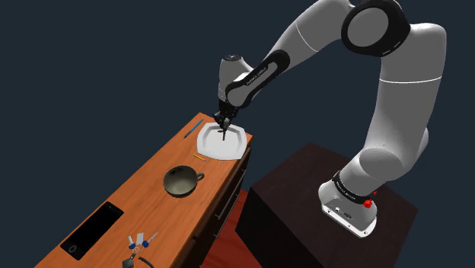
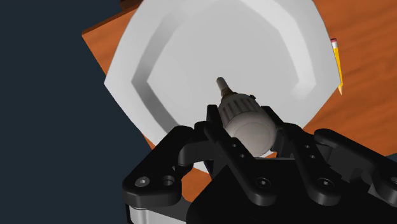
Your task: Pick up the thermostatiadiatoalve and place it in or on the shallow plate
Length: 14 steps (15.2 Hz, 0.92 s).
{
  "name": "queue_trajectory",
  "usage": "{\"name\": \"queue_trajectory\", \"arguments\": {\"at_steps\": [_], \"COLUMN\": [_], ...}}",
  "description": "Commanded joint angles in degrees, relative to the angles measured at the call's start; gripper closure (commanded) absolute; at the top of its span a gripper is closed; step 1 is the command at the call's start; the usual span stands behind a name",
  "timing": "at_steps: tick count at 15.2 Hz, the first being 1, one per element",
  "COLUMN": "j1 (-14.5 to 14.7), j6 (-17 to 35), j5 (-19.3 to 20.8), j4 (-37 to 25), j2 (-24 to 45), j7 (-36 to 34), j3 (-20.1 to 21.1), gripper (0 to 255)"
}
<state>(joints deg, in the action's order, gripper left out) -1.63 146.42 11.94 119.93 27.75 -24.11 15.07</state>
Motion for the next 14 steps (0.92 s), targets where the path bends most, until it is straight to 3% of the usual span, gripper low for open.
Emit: {"name": "queue_trajectory", "arguments": {"at_steps": [1,2,7,11,14], "j1": [0.0,0.0,0.0,-1.44,-1.42], "j6": [0.0,0.0,0.01,-5.49,-5.49], "j5": [0.0,0.0,0.0,-2.65,-2.66], "j4": [-0.01,-0.01,-0.01,0.26,0.26], "j2": [0.0,0.0,0.0,-5.93,-5.93], "j7": [0.0,0.0,0.0,1.8,1.81], "j3": [0.0,0.0,0.0,1.88,1.86], "gripper": [255,0,0,0,0]}}
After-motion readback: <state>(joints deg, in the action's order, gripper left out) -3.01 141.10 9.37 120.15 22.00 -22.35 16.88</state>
